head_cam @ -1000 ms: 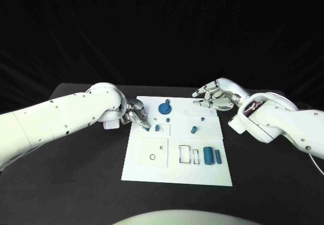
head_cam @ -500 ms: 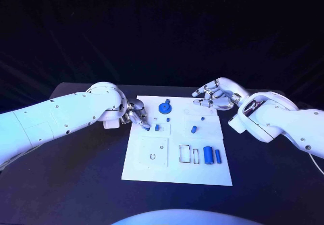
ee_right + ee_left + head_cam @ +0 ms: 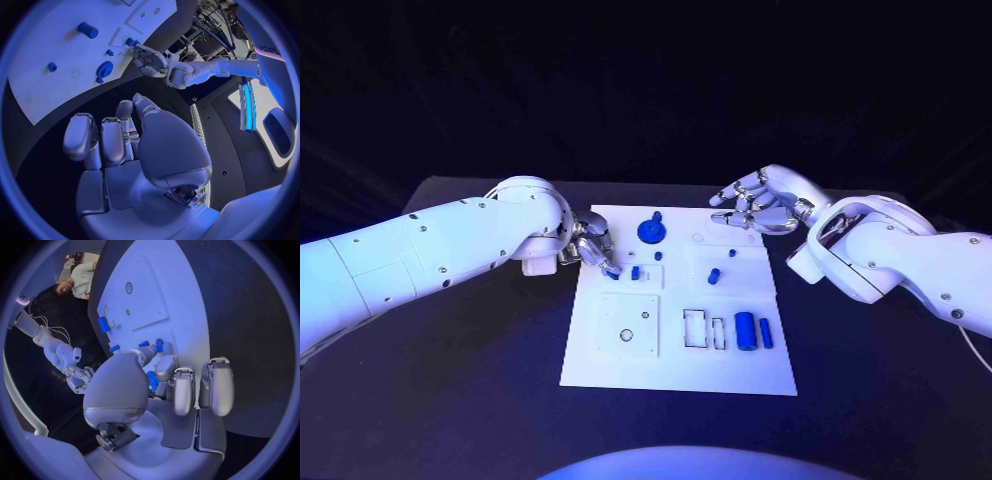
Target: Assemble the parts on the task board
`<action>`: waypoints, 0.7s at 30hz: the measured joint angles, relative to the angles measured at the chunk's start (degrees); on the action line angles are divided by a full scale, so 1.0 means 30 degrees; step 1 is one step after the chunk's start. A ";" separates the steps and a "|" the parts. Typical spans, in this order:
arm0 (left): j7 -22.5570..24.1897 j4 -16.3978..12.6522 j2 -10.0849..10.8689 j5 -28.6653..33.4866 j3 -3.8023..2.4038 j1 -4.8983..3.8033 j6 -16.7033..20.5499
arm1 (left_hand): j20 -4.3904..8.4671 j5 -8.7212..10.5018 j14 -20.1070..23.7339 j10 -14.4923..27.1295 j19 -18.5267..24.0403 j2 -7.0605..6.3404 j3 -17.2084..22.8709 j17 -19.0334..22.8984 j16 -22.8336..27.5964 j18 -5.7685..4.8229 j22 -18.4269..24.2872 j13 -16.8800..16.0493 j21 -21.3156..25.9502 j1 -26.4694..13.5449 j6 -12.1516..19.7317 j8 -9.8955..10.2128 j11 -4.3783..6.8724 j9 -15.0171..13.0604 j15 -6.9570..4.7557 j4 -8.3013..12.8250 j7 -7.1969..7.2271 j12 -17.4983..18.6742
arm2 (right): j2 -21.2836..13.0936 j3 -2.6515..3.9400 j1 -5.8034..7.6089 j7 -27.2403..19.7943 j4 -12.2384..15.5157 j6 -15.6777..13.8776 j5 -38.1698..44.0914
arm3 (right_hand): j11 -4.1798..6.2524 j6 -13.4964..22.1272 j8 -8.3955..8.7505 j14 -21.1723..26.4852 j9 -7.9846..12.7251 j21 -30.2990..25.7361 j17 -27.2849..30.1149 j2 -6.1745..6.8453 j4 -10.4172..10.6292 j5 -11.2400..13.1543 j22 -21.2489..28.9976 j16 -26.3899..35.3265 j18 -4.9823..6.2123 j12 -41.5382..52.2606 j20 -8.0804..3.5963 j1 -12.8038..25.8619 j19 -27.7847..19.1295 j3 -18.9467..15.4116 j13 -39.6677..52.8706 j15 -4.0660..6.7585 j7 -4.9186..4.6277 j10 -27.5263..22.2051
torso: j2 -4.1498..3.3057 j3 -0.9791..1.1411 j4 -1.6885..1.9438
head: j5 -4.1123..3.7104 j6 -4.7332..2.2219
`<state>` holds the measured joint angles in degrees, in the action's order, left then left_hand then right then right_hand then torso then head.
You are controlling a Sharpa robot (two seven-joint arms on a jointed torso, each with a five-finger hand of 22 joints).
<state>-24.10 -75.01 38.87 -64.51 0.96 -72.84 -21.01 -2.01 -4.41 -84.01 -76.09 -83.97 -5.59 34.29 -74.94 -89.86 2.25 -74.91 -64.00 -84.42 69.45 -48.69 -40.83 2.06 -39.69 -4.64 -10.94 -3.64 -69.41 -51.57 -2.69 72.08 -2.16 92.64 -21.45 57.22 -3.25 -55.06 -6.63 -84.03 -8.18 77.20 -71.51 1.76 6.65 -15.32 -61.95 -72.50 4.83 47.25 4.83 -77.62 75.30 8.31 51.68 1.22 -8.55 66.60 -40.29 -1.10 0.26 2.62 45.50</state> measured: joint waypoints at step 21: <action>-0.1162 -0.0017 -0.0359 -0.0107 -0.0005 -0.0018 0.0584 | 0.0192 -0.0167 -0.0027 -0.0405 -0.0057 0.0127 -0.0201 0.0004 0.0000 0.0002 0.0001 -0.0595 -0.0340 -0.1534 -0.0994 -0.0045 0.0136 -0.0076 -0.0160 -0.0409 0.0749 -0.0383 | -0.0053 0.0004 0.0003 0.0020 0.0172 0.0087 0.0000 | 0.0000 0.0000 0.0000 0.0000 0.0005 -0.0081 0.0052 -0.0083 0.0105 -0.0185 0.0076 0.0115 -0.0002 0.0000 0.0071 0.0083 -0.0071 0.0000 -0.0053 0.0001 0.0000 0.0000 | 0.0000 -0.0002 -0.0011 | 0.0000 -0.0044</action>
<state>-27.58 -75.06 37.79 -64.83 0.95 -72.89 -19.26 -1.43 -4.91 -84.09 -77.30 -84.15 -5.21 33.69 -74.93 -89.86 2.25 -74.91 -65.79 -85.44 64.85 -51.67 -40.97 2.46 -39.92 -5.12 -12.16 -1.40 -70.56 -51.73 -2.67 72.09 -2.10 93.15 -21.19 57.22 -3.25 -55.06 -6.63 -84.03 -8.16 76.95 -71.36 1.51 6.97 -15.87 -61.73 -72.16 4.82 47.25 5.05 -77.37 75.09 8.32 51.52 1.22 -8.55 66.60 -40.29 -1.10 0.23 2.62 45.37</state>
